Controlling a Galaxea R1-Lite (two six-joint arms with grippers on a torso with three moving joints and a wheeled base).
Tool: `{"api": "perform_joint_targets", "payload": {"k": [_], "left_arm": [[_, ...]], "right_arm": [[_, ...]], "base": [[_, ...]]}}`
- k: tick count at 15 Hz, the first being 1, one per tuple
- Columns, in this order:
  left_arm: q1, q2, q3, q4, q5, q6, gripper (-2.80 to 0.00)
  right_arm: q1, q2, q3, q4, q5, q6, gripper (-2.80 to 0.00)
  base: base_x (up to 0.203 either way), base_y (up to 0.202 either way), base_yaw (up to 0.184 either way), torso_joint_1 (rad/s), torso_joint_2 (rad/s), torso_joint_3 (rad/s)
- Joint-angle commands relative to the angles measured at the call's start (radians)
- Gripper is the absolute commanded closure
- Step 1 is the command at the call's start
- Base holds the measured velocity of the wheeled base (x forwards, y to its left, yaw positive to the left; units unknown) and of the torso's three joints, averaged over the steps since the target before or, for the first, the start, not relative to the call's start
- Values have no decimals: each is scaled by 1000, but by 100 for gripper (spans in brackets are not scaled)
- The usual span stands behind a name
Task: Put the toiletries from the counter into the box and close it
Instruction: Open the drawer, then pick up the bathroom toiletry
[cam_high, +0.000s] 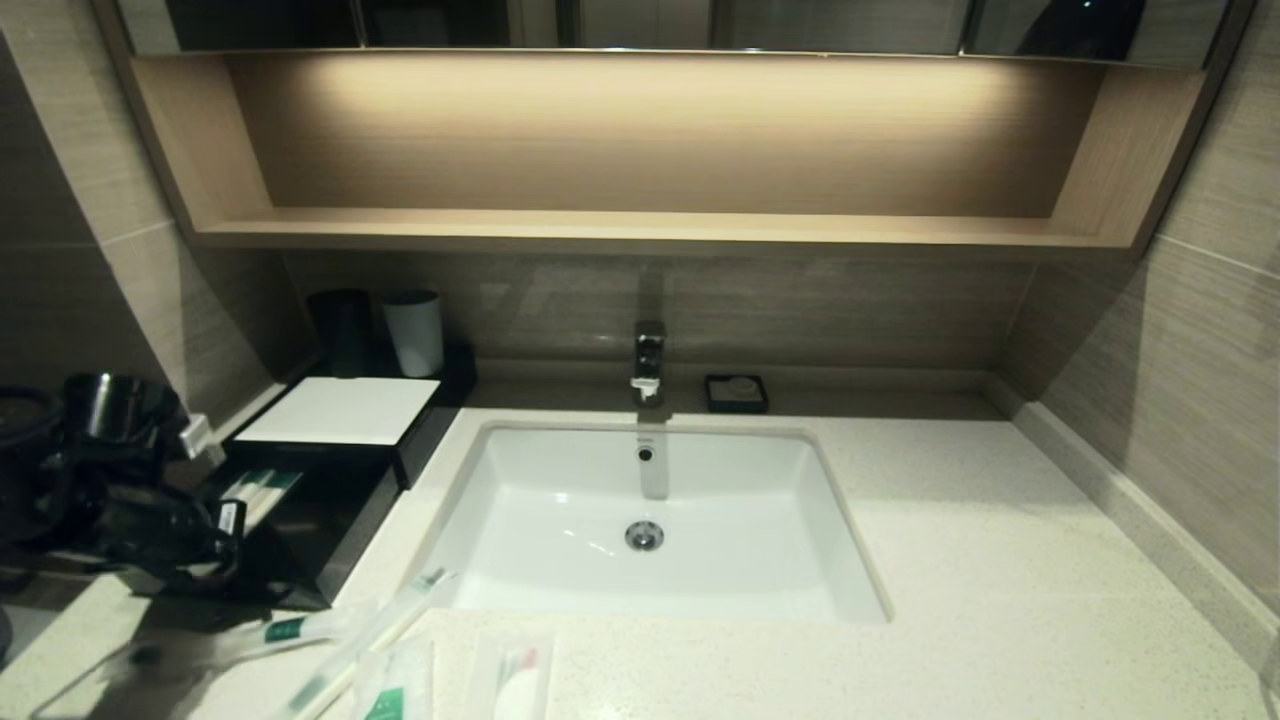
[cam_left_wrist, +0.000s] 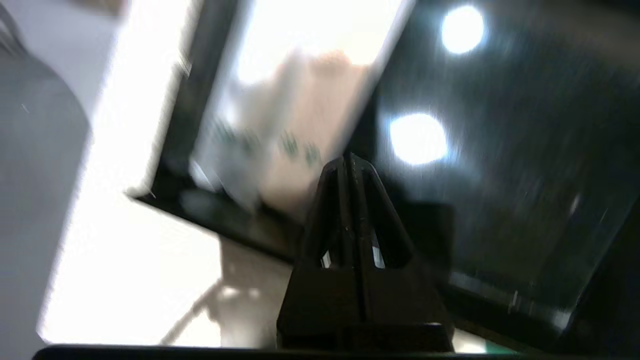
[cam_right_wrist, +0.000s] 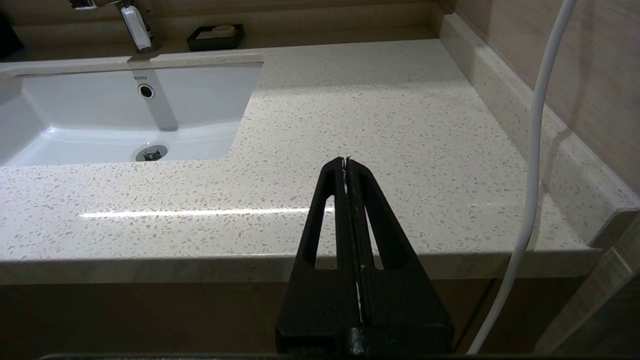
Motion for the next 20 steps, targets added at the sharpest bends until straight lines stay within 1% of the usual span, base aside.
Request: {"api": "perform_joint_targets", "payload": {"k": [1, 4, 6, 7, 8, 9, 10, 11, 13, 15, 16, 17, 19, 20], "left_arm": [[-5, -40, 2, -104, 49, 0, 0], [-10, -122, 24, -217, 80, 7, 0], [-25, -200, 52, -231, 110, 18, 0], [-31, -244, 76, -230, 128, 34, 0], [-34, -282, 109, -218, 164, 52, 0], [-38, -318, 149, -191, 213, 62, 0], [-43, -345, 192, -161, 239, 67, 0], [-45, -363, 236, -124, 250, 68, 0], [-46, -371, 332, -77, 251, 59, 0], [-48, -364, 436, -66, 243, 51, 0], [-48, -354, 448, -64, 216, 49, 0], [-48, -342, 453, -64, 208, 48, 0], [-48, -321, 456, -64, 210, 37, 0], [-48, -318, 450, -62, 213, 19, 0]], "right_arm": [[1, 2, 0, 0, 0, 0, 0], [0, 0, 0, -2, 0, 0, 0], [0, 1, 0, 0, 0, 0, 0], [1, 1, 0, -1, 0, 0, 0], [0, 0, 0, -1, 0, 0, 0], [0, 2, 0, 0, 0, 0, 0], [0, 2, -1, 0, 0, 0, 0], [0, 0, 0, 0, 0, 0, 0], [1, 0, 0, 0, 0, 0, 0], [0, 0, 0, 0, 0, 0, 0], [0, 2, 0, 0, 0, 0, 0], [1, 1, 0, 0, 0, 0, 0], [1, 2, 0, 0, 0, 0, 0], [0, 2, -1, -1, 0, 0, 0]], "base": [[0, 0, 0, 0, 0, 0], [0, 0, 0, 0, 0, 0], [0, 0, 0, 0, 0, 0], [0, 0, 0, 0, 0, 0], [0, 0, 0, 0, 0, 0], [0, 0, 0, 0, 0, 0], [0, 0, 0, 0, 0, 0], [0, 0, 0, 0, 0, 0], [0, 0, 0, 0, 0, 0], [0, 0, 0, 0, 0, 0], [0, 0, 0, 0, 0, 0], [0, 0, 0, 0, 0, 0], [0, 0, 0, 0, 0, 0], [0, 0, 0, 0, 0, 0]]}}
